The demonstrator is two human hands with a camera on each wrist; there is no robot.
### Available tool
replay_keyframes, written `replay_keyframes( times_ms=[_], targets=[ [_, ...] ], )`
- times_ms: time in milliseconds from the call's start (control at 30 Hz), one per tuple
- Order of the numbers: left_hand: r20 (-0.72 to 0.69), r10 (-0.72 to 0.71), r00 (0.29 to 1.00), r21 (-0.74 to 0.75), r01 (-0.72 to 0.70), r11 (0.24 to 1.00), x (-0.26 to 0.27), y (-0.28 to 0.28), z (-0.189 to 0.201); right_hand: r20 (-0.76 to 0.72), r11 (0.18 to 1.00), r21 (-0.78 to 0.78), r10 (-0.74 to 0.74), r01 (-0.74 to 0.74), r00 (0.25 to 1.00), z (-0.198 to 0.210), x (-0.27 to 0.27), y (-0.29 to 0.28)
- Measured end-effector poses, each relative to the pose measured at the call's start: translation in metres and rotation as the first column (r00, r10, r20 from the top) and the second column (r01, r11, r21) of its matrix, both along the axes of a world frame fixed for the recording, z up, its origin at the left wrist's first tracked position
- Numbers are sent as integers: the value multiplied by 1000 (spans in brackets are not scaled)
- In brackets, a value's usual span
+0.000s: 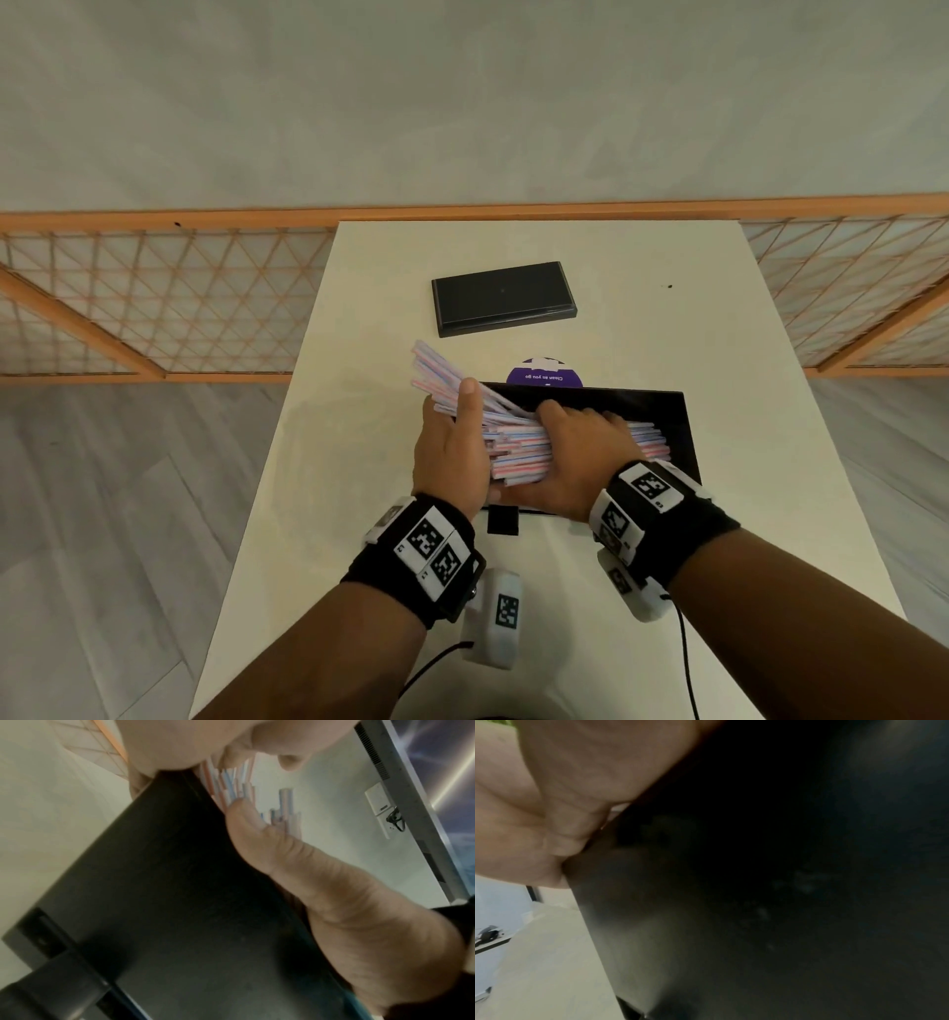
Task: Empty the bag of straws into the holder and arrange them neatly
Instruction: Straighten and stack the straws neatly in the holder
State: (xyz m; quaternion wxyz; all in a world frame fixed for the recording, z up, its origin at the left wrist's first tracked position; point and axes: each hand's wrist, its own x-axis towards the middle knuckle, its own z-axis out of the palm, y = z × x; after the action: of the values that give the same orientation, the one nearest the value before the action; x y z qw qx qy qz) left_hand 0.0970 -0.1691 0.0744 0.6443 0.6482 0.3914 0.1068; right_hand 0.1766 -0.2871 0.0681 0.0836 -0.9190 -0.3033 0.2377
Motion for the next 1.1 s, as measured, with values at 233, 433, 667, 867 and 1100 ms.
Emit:
replay_keyframes(
  times_ms=[233,433,667,867,1100],
  targets=[
    [-11,72,997,-130,-73,989,7,7,-1,242,991,130,-44,12,969,10,-9,15],
    [86,73,994,-137,-61,989,13,26,0,64,993,108,-48,41,997,2,-4,-12],
    [186,-101,977,-81,118,990,29,42,4,64,996,-85,-31,36,997,0,-2,-21],
    [185,-185,965,249,136,959,23,30,13,22,998,-35,-60,61,998,2,-2,-20],
    [223,-416,882,386,312,868,9,17,25,105,997,9,-78,77,991,2,-9,-16]
  ],
)
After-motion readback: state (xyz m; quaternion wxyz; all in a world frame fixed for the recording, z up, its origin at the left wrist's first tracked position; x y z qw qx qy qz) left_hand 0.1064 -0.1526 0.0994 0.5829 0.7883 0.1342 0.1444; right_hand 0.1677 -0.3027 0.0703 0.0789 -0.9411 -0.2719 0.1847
